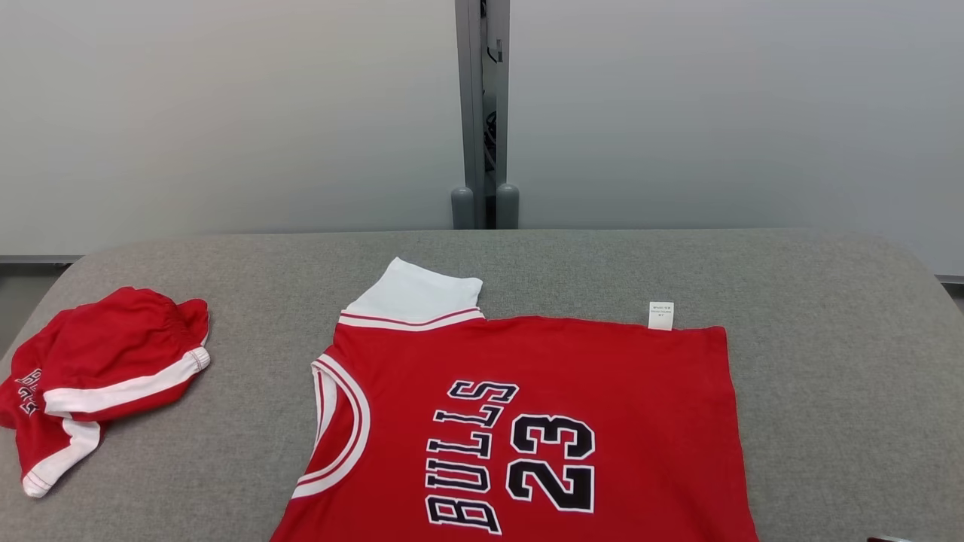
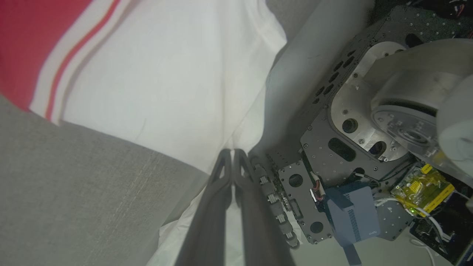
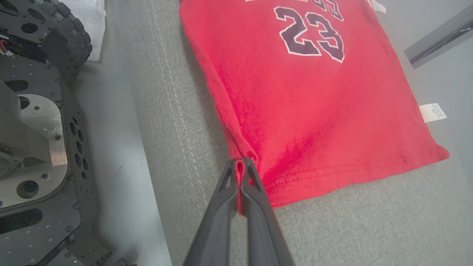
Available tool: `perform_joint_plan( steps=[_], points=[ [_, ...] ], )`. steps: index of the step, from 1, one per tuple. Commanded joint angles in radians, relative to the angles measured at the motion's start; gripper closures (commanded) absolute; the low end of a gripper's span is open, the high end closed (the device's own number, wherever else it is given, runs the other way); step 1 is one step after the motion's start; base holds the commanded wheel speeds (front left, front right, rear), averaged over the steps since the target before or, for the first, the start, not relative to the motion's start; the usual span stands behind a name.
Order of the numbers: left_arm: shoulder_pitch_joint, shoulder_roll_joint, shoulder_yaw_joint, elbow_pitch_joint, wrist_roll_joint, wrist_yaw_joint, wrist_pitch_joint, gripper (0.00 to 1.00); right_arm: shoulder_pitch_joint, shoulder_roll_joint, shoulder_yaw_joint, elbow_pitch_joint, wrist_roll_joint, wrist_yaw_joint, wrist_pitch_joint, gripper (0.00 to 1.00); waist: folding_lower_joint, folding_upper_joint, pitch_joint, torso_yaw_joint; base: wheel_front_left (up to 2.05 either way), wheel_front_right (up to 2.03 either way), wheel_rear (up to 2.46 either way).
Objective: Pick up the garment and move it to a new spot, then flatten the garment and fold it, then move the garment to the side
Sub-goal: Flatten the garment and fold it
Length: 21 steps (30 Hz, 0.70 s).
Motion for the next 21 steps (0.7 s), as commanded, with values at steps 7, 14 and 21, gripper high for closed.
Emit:
perform_joint_plan(
  steps=[7,14,21],
  points=[
    [0.002,0.011,0.001,-0.016,-0.015,-0.001,-0.025,1.0,-0.045,0.007,-0.001,0.014,0.067,0.0,-0.001,1.0,0.0,0.0,-0.009,-0.002,0.0,0.0,0.0],
    [-0.06,0.0,0.001,0.028,-0.058,-0.001,-0.151,1.0,-0.088,0.021,-0.012,0.022,0.151,0.0,-0.001,1.0,0.0,0.0,-0.01,-0.003,0.0,0.0,0.0],
    [-0.148,0.005,0.001,0.082,-0.125,-0.001,-0.268,1.0,-0.062,0.037,-0.101,0.02,0.171,0.0,0.0,1.0,0.0,0.0,-0.013,-0.007,0.0,0.0,0.0]
  ],
)
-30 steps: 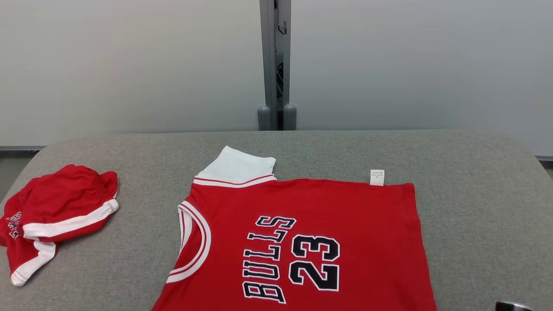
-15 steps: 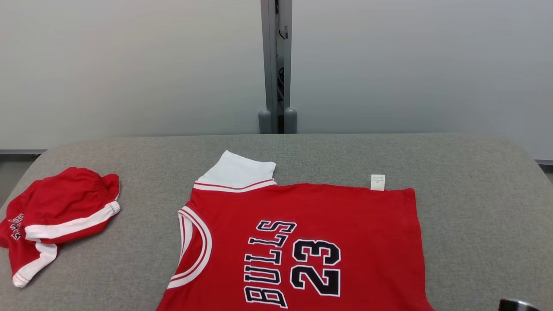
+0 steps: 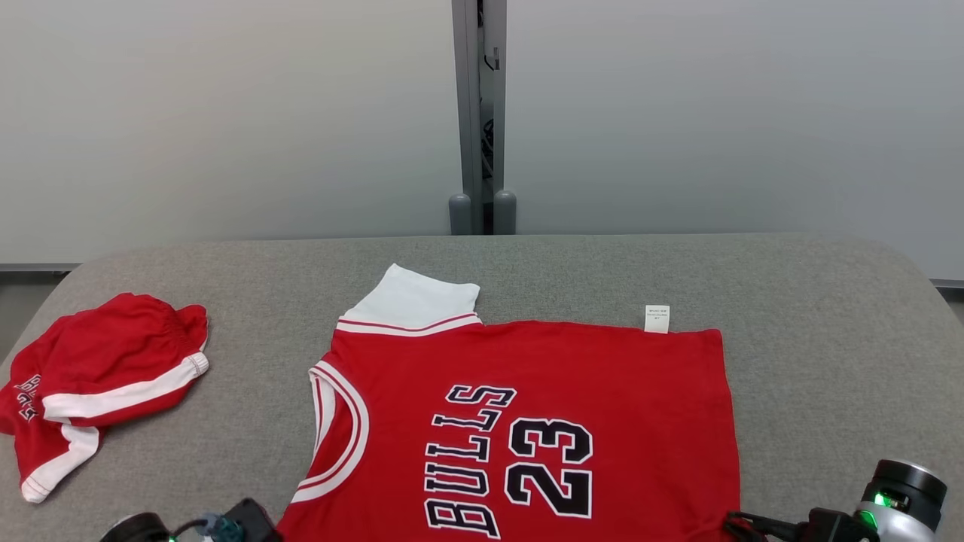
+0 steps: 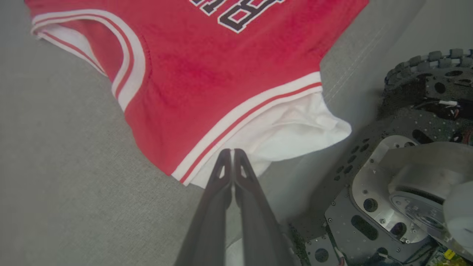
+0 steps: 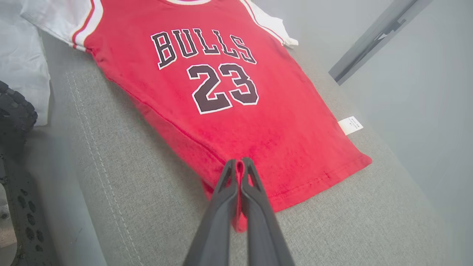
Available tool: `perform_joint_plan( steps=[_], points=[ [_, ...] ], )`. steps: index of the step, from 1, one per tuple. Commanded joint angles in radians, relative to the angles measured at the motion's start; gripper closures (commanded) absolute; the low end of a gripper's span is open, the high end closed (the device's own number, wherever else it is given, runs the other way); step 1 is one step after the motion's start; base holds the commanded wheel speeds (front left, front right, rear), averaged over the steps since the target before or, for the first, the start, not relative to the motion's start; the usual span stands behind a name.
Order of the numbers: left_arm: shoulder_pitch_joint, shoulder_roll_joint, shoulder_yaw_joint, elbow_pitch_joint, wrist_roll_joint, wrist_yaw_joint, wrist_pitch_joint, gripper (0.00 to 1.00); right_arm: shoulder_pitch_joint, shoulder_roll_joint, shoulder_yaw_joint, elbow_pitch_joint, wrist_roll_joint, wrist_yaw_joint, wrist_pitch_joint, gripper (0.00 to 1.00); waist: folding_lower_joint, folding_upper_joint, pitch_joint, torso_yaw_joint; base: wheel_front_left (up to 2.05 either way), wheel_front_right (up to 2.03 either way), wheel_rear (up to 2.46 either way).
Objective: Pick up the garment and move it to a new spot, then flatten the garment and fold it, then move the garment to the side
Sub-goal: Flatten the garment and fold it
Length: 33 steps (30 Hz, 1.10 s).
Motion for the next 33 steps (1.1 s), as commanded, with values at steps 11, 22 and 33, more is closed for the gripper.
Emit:
perform_joint_plan(
  steps=[11,22,33],
  points=[
    [-0.116,-0.035,0.003,0.128,-0.016,-0.001,-0.214,1.0,0.04,0.022,-0.107,-0.01,-0.008,0.0,0.0,1.0,0.0,-0.0001,0.009,-0.011,0.0,0.0,0.0],
    [-0.169,-0.142,0.049,0.34,0.014,0.03,-0.363,1.0,0.027,0.041,-0.145,0.005,-0.01,0.0,-0.001,1.0,0.0,-0.0001,0.037,-0.021,0.0,0.0,0.0],
    [-0.226,-0.237,0.064,0.506,0.053,0.073,-0.435,1.0,-0.009,0.076,-0.17,0.058,-0.012,0.0,-0.001,1.0,0.0,-0.0001,0.083,-0.03,0.0,0.0,0.0]
  ],
)
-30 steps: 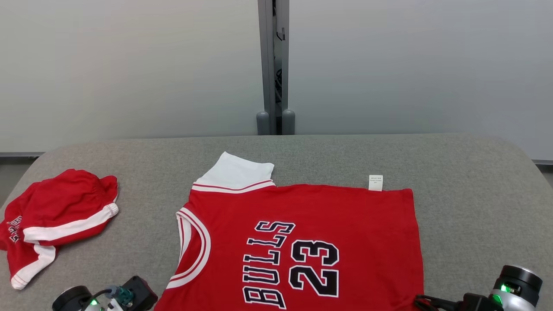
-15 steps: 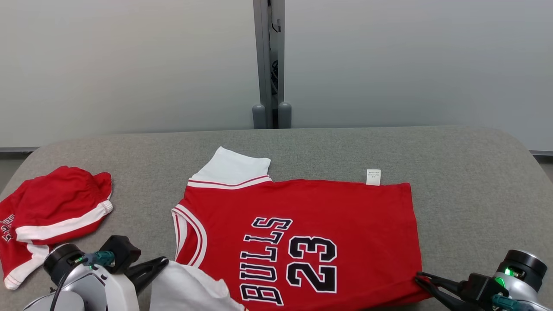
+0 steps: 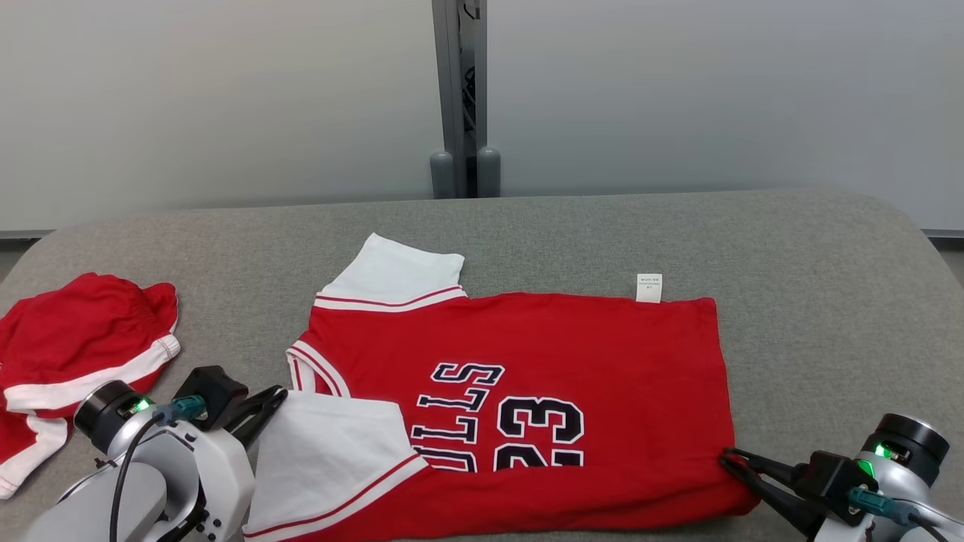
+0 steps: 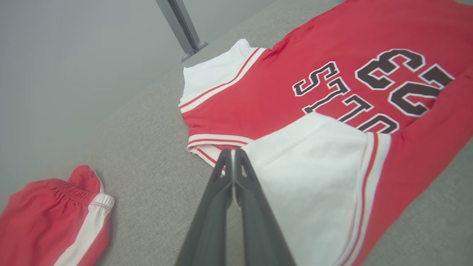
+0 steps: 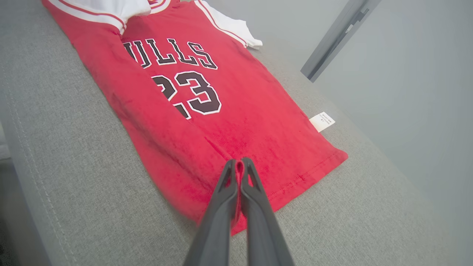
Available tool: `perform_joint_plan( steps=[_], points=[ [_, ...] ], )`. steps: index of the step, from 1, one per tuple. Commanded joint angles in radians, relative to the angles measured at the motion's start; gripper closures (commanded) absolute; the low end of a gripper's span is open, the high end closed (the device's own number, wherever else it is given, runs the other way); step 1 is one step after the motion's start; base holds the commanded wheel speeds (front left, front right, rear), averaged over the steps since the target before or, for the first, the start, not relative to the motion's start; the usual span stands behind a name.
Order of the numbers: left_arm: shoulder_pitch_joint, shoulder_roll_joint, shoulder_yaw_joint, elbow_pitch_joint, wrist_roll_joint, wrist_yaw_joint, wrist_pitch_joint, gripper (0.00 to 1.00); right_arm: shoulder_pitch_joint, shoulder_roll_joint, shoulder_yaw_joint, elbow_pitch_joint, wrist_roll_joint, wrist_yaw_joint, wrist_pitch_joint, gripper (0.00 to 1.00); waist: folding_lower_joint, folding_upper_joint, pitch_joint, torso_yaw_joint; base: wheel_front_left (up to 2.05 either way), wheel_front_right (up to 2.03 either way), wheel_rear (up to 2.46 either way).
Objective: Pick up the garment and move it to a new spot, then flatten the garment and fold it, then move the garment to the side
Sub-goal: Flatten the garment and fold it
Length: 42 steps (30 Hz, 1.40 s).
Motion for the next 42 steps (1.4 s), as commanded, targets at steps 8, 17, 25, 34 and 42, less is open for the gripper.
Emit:
perform_joint_plan(
  steps=[8,17,25,34,42],
  points=[
    [-0.056,-0.057,-0.006,0.091,0.049,0.024,-0.04,1.0,-0.023,0.011,0.01,0.026,0.003,0.0,0.0,1.0,0.0,0.0,0.026,-0.006,0.0,0.0,0.0],
    [-0.084,-0.107,-0.009,0.167,0.074,0.028,-0.063,1.0,-0.045,0.025,0.007,0.043,0.002,0.0,0.0,1.0,0.0,0.0,0.055,-0.013,0.0,0.0,0.0],
    [-0.118,-0.131,-0.006,0.226,0.085,0.038,-0.072,1.0,-0.078,0.032,-0.003,0.061,-0.009,0.0,0.0,1.0,0.0,0.0,0.097,-0.01,0.0,0.0,0.0],
    [-0.141,-0.16,-0.011,0.278,0.092,0.02,-0.075,1.0,-0.098,0.043,-0.002,0.081,-0.012,0.0,0.0,1.0,0.0,0.0,0.13,-0.005,0.0,0.0,0.0],
    [-0.159,-0.185,-0.017,0.332,0.096,0.013,-0.075,1.0,-0.11,0.059,-0.017,0.098,-0.007,0.0,0.0,1.0,0.0,0.0,0.15,0.0,0.0,0.0,0.0]
  ],
)
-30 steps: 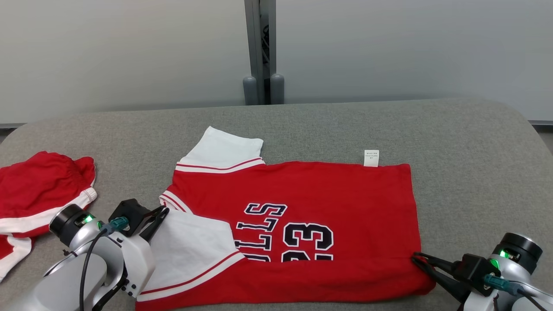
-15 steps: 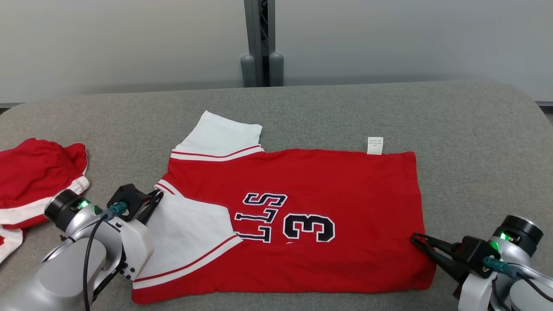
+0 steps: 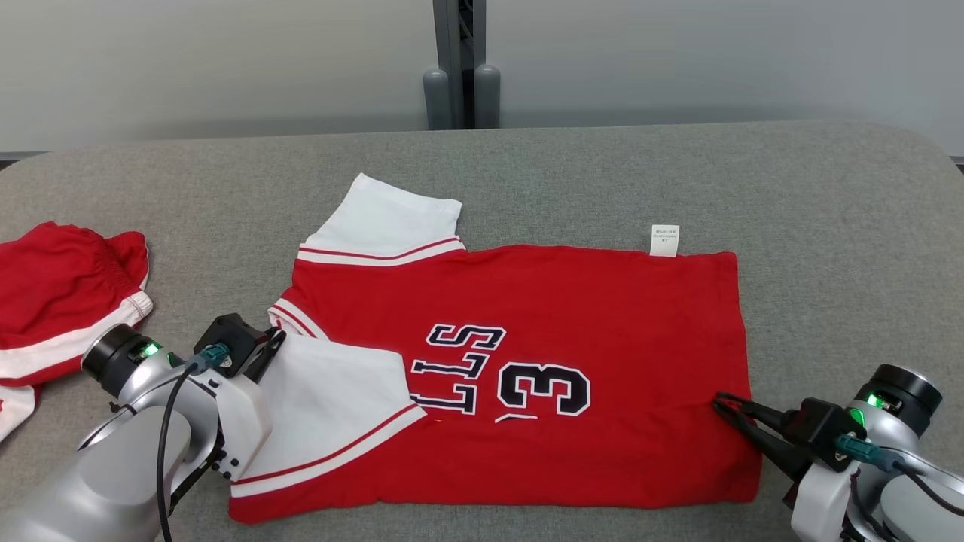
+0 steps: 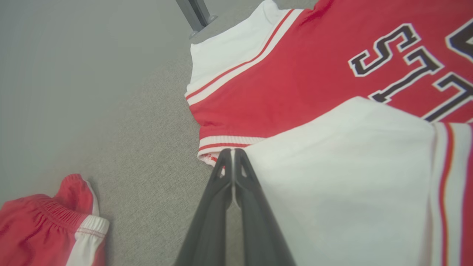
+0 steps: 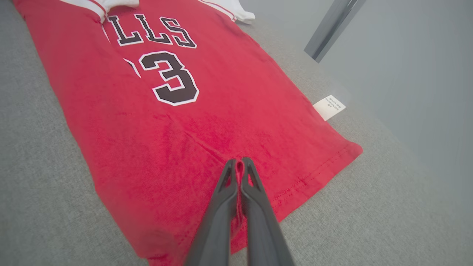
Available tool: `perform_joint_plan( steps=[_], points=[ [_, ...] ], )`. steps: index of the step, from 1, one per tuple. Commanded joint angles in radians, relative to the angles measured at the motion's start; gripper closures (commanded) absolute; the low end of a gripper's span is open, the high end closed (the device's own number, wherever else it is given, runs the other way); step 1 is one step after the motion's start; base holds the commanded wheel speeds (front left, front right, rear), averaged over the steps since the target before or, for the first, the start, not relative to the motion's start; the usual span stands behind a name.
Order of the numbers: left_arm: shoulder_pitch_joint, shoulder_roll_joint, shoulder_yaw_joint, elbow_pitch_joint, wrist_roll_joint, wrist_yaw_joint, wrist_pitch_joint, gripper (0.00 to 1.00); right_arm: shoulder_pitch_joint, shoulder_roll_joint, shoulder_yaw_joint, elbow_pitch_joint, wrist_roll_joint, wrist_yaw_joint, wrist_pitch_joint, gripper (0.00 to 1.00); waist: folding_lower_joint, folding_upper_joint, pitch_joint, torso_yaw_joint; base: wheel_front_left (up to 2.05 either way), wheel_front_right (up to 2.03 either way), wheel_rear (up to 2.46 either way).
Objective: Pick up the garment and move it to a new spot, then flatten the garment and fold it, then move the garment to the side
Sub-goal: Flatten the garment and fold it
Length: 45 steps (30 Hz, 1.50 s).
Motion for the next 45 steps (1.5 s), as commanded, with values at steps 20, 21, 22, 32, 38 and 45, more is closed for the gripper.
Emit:
perform_joint_plan(
  steps=[20,21,22,32,38,45],
  points=[
    [0.015,-0.041,0.053,0.052,-0.018,0.032,-0.025,0.0,0.066,0.02,-0.105,0.017,-0.008,0.0,0.0,0.0,0.0,0.0,-0.067,0.011,0.0,0.0,0.0],
    [0.019,-0.04,0.065,0.04,-0.018,0.038,-0.026,0.0,0.074,0.024,-0.13,0.015,-0.003,0.0,0.0,0.0,0.0,0.0,-0.076,0.011,0.0,0.0,0.0],
    [0.025,-0.036,0.078,0.026,-0.014,0.046,-0.026,0.0,0.087,0.028,-0.166,0.025,0.008,0.0,0.0,0.0,0.0,0.0,-0.086,0.011,0.0,0.0,0.0],
    [0.148,0.024,0.337,-0.25,0.026,0.156,-0.026,0.0,0.21,0.142,-0.57,-0.118,-0.054,0.0,-0.001,0.0,0.0,0.0,-0.141,0.014,0.0,0.0,0.0],
    [0.27,0.02,0.505,-0.398,0.068,0.206,-0.026,0.0,0.3,0.218,-0.721,-0.225,-0.12,0.0,0.0,0.0,0.0,0.0,-0.165,0.014,0.0,0.0,0.0],
    [0.466,-0.052,0.726,-0.545,0.137,0.195,-0.026,0.0,0.402,0.344,-0.861,-0.311,-0.189,0.0,0.0,0.0,0.0,0.0,-0.19,0.007,0.0,0.0,0.0]
  ],
)
